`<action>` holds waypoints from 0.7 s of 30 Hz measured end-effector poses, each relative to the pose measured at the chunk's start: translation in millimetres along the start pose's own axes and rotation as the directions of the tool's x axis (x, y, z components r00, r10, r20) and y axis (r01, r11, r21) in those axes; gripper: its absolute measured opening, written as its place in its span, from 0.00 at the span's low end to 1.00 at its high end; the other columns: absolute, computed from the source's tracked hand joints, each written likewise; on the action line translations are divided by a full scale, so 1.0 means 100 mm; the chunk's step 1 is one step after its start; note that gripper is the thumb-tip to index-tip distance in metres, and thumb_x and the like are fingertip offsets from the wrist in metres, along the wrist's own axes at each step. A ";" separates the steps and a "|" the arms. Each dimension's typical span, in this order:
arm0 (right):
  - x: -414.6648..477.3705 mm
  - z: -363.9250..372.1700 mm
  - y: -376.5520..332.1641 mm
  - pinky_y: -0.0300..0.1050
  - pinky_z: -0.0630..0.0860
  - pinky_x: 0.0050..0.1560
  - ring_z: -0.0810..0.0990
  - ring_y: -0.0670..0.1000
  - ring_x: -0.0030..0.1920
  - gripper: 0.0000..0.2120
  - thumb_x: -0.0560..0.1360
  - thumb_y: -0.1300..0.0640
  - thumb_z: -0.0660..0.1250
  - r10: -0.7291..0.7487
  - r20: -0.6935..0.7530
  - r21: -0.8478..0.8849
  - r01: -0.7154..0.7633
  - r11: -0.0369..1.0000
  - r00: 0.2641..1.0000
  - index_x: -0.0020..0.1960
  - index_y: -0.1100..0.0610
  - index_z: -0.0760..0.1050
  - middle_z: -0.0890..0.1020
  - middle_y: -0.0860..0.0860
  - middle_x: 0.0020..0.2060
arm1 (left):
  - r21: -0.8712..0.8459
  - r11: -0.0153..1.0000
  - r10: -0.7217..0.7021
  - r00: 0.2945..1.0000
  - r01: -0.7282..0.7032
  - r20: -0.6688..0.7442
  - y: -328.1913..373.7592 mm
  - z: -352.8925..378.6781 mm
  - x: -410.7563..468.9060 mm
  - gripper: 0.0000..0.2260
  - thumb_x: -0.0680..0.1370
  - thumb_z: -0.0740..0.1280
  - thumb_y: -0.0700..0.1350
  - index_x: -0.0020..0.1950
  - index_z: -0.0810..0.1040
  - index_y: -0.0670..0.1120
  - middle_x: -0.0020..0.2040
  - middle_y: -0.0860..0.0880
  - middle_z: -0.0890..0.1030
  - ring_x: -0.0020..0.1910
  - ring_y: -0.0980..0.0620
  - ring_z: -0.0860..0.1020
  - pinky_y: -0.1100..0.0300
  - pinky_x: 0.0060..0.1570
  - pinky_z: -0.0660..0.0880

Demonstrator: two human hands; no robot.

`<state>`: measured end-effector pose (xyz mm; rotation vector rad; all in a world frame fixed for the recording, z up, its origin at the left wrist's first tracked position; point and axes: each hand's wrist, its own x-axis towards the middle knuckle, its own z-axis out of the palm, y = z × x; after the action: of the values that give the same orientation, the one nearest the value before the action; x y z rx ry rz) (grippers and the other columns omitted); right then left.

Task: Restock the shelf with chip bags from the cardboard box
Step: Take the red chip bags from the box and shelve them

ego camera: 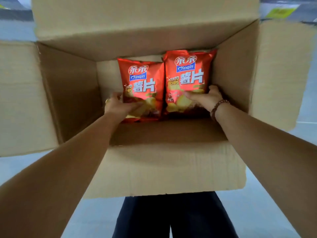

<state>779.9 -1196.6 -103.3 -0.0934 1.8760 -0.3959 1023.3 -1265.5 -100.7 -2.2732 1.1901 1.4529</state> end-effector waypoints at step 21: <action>-0.05 -0.07 0.03 0.55 0.75 0.62 0.83 0.51 0.54 0.44 0.48 0.46 0.82 -0.035 0.383 0.187 -0.041 0.981 0.923 0.63 0.49 0.75 0.85 0.49 0.53 | -0.377 0.914 0.089 0.831 0.152 0.550 -0.11 -0.40 0.03 0.40 0.48 0.82 0.57 0.59 0.79 0.51 0.52 0.49 0.86 0.49 0.50 0.85 0.59 0.41 0.82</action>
<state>775.4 -1190.8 -97.4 -0.0343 1.4419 -0.5153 1057.9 -1281.4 -85.6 -1.8234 0.7057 2.3141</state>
